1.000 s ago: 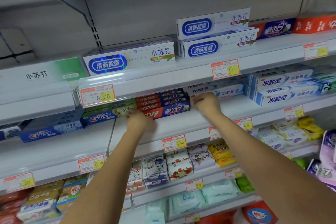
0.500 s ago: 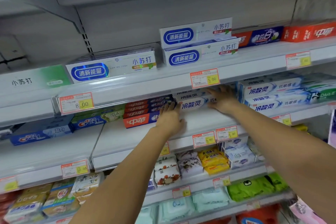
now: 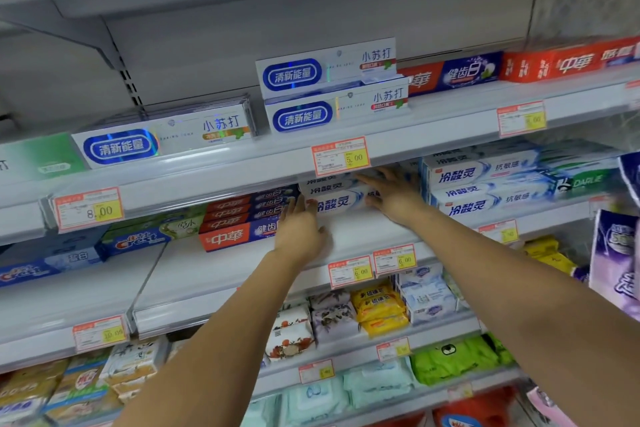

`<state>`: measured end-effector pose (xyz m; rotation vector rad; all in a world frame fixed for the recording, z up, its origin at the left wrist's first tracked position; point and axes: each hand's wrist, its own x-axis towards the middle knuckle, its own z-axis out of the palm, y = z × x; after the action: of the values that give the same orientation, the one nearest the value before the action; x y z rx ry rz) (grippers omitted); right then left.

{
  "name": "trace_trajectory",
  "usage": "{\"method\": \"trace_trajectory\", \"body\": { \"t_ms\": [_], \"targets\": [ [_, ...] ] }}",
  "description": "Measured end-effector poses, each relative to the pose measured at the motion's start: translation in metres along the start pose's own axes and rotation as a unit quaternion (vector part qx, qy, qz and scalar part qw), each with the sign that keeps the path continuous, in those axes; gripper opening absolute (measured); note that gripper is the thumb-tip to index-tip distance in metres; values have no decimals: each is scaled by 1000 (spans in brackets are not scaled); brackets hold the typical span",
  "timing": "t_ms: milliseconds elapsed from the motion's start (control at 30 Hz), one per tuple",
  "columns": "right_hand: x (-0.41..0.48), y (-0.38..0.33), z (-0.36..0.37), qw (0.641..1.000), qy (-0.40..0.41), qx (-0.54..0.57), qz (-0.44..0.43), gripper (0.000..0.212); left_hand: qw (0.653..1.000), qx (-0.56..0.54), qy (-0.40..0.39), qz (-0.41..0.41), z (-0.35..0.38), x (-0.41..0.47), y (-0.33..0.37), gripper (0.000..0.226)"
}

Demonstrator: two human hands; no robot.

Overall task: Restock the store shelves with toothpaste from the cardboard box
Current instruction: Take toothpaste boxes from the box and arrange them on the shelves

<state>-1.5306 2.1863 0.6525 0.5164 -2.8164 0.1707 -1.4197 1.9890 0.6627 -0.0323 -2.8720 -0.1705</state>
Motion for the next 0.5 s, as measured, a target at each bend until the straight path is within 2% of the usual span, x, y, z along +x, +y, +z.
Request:
{"method": "trace_trajectory", "body": {
  "t_ms": [133, 233, 300, 367, 433, 500],
  "targets": [
    [-2, -8, -6, 1000, -3, 10, 25, 64, 999, -38, 25, -17, -2, -3, 11, 43],
    [-15, -15, -15, 996, 50, 70, 26, 69, 998, -48, 30, -8, -2, -1, 23, 45],
    [-32, -13, -25, 981, 115, 157, -11, 57, 994, -99, 51, 6, -5, 0, 42, 45],
    [-57, -3, -39, 958, 175, 223, -40, 36, 985, -158, 66, 28, -7, 1, 68, 44],
    [-84, 14, -49, 945, 223, 236, -43, 23, 977, -199, 63, 53, -4, 3, 97, 46],
    [-101, 42, -53, 931, 277, 234, -25, 17, 971, -226, 38, 66, 2, 9, 126, 52]
  ]
}}
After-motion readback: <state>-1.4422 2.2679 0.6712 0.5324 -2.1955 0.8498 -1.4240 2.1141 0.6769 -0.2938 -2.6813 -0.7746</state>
